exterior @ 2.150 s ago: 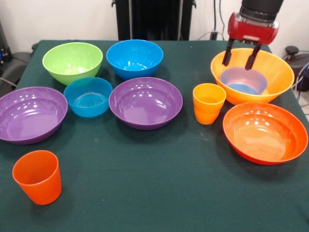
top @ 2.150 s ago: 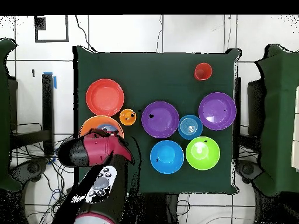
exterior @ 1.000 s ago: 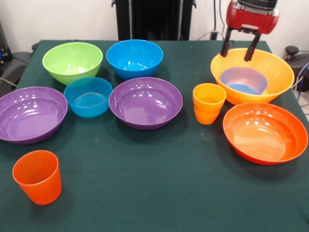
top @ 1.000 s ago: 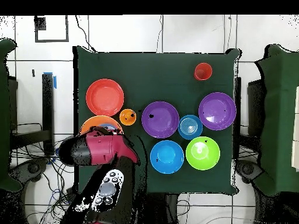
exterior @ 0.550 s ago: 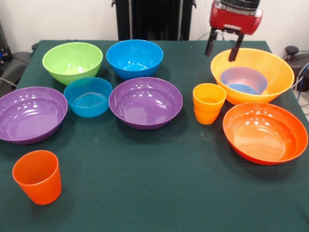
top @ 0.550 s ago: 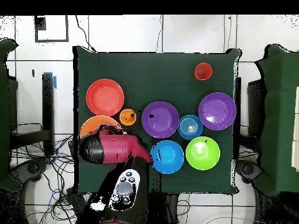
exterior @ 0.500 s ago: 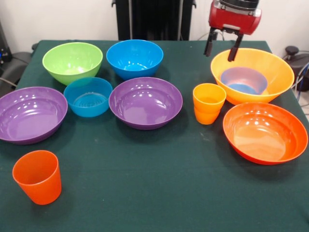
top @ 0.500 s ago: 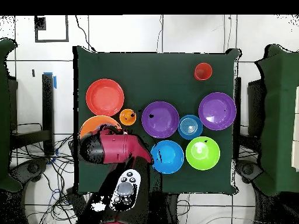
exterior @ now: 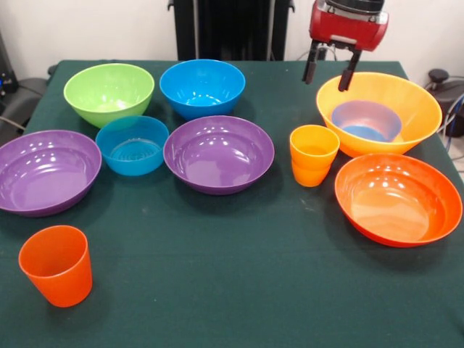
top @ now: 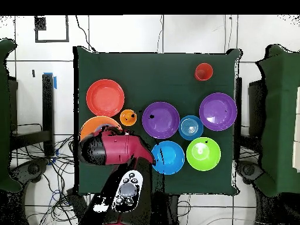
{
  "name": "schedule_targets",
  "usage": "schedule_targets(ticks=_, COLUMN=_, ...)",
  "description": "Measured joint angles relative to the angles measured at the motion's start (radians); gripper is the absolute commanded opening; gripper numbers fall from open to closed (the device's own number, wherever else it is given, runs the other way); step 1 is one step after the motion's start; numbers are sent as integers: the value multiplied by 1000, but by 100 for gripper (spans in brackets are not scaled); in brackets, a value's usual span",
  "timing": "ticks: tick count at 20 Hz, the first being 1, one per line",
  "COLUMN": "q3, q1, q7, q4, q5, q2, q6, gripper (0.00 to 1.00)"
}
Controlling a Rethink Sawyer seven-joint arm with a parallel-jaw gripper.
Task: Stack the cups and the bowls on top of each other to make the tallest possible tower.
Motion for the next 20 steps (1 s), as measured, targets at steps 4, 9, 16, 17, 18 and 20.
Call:
schedule_targets(ticks=4, q3=5, q1=0, q7=0, q4=0, q5=-5, q2=0, q6=0, gripper=100)
schedule_targets(ticks=9, q3=11, q1=0, q7=0, q4=0, q5=-5, q2=2, q6=0, gripper=100)
schedule_targets(ticks=16, q3=18, q1=-1, q7=0, q4=2, q5=-21, q2=13, q6=-6, gripper=100)
schedule_targets(ticks=17, q3=20, q1=-2, q7=0, q4=2, q5=-26, q2=12, q6=-9, gripper=100)
schedule_targets(ticks=18, q3=21, q1=-3, q7=0, q4=2, q5=-29, q2=12, q6=-12, gripper=100)
schedule_targets(ticks=20, q3=23, q1=-6, q7=0, q4=3, q5=-35, q2=12, q6=-16, gripper=100)
